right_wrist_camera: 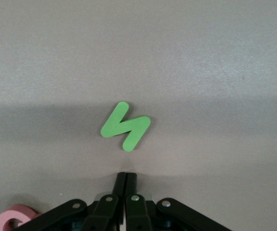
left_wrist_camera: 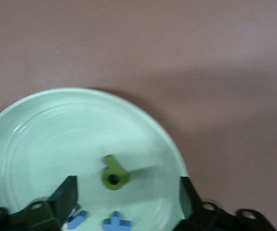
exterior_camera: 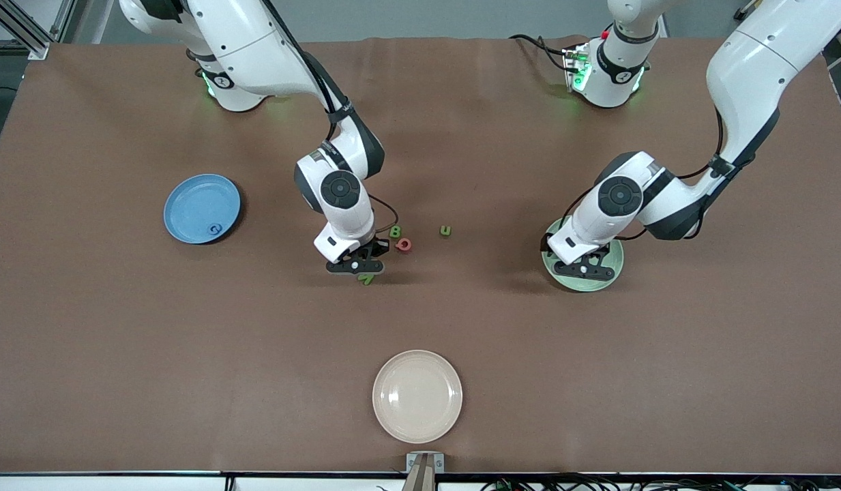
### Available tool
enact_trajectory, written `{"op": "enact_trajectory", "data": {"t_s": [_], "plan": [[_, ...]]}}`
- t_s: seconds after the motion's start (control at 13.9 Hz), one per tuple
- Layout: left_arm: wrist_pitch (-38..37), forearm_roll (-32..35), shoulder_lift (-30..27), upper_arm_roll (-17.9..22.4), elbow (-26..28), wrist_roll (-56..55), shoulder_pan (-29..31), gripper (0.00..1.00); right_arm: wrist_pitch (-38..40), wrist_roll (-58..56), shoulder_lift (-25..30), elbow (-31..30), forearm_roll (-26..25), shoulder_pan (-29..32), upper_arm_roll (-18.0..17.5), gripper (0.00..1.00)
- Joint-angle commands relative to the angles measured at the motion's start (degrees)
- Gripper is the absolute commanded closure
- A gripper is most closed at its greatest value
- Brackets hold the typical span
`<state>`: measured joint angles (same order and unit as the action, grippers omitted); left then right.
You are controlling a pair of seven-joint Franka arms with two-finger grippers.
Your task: Sort uppercase to blue plate, lowercase to green plate
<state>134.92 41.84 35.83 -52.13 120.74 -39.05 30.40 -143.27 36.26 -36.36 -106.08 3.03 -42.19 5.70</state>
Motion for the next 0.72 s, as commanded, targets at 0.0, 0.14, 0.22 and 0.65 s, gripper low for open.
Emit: {"op": "enact_trajectory", "data": {"t_s": [0.0,0.14,0.22,0.65], "plan": [[-1.4,0.6,-0.8,-2.8,-1.4,-3.3,-1.0,0.01,1.9,7.6,2.7,-0.4,0.1,-0.7,0.5,0.00],[-4.4,0.3,-0.8,-3.5,-3.3,-6.1,-4.1,0.01,8.1,11.4,3.8,0.5,0.4,-0.3,0.8,0.00],[-6.0,0.3,-0.8,-3.6,-4.5,-7.3,-5.8,0.01,11.5,13.9,4.4,2.5,0.4,0.4,0.8,0.00],[-9.2,-3.4,1.2,-3.2,-11.3,-12.7,-17.0,0.01,7.1,20.7,4.0,5.0,6.2,3.6,0.6,0.00]]}}
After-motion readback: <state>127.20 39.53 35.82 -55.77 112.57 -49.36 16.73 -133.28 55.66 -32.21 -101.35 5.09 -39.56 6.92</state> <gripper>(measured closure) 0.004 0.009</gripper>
